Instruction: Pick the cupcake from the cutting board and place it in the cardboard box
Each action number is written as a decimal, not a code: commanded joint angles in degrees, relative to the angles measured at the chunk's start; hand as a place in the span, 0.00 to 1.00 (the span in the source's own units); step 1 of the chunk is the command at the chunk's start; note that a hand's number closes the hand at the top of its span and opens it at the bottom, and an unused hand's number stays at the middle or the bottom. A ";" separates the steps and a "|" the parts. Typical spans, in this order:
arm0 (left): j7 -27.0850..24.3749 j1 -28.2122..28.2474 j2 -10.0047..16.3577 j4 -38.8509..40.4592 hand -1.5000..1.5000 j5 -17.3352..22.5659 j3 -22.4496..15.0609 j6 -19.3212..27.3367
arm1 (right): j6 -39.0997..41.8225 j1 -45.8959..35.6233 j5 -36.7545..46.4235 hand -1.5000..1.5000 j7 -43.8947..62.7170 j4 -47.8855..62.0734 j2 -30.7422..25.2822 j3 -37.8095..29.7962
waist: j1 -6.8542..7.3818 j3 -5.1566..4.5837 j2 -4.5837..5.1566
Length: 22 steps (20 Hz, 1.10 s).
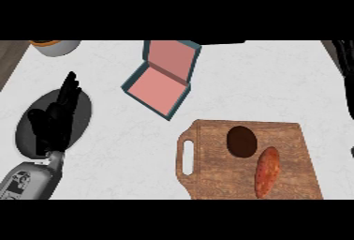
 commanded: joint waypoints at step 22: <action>-12.74 -0.74 6.03 -1.22 0.50 -1.84 -3.20 -18.37 | -9.35 36.50 48.00 0.00 43.08 -39.01 -20.92 10.51 | -0.58 -2.54 -0.08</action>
